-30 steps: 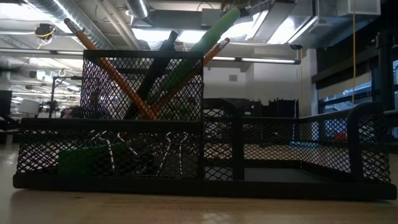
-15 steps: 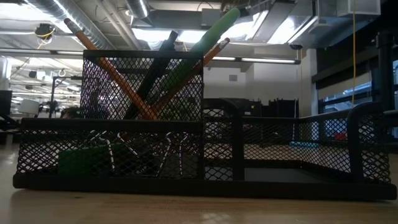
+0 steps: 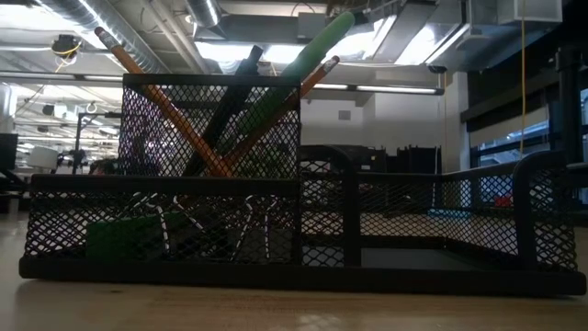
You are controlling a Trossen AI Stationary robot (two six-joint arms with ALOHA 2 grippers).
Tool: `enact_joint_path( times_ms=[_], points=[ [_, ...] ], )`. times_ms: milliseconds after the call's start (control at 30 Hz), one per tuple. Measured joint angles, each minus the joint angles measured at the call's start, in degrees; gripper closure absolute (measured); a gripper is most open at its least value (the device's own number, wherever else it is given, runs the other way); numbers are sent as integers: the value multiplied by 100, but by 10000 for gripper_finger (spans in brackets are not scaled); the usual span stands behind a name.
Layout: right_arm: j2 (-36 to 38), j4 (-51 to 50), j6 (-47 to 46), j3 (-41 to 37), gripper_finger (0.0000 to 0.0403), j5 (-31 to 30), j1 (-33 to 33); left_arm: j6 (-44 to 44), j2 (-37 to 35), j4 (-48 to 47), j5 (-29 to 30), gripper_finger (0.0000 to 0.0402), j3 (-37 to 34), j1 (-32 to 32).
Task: Pick and place office supplies into organizer
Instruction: Put the bottom black pen into the black desk organizer
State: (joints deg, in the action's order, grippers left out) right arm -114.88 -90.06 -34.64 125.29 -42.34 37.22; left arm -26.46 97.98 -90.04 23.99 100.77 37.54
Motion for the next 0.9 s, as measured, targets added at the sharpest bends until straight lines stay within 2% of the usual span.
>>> enact_joint_path(
  times_ms=[67, 200, 300, 367, 467, 633, 800, 900],
  points=[
    [-1, 0, -168, 0, 391, 1, 22, 826, -1, 3, 576, 385, 0, -94],
    [-1, 0, -419, 0, 391, 1, 45, 2529, -1, 16, 2176, 385, 0, -219],
    [-1, 0, -569, 0, 391, -1, 43, 4102, -1, 68, 3243, 385, 0, -249],
    [-3, 1, -624, 0, 391, -1, 43, 5263, -1, 227, 3727, 384, 0, -245],
    [-3, 2, -736, 0, 391, -5, 42, 6781, -1, 567, 3984, 384, 0, -239],
    [-5, 2, -879, 0, 391, -14, 41, 8938, -1, 1340, 3969, 383, -2, -236],
    [-5, 4, -885, -2, 391, -367, 39, 10396, 147, 2052, 4065, 382, -220, -249],
    [-7, 4, -907, -2, 391, -385, 10, 10754, 360, 2097, 4282, 382, -371, -262]
  ],
)
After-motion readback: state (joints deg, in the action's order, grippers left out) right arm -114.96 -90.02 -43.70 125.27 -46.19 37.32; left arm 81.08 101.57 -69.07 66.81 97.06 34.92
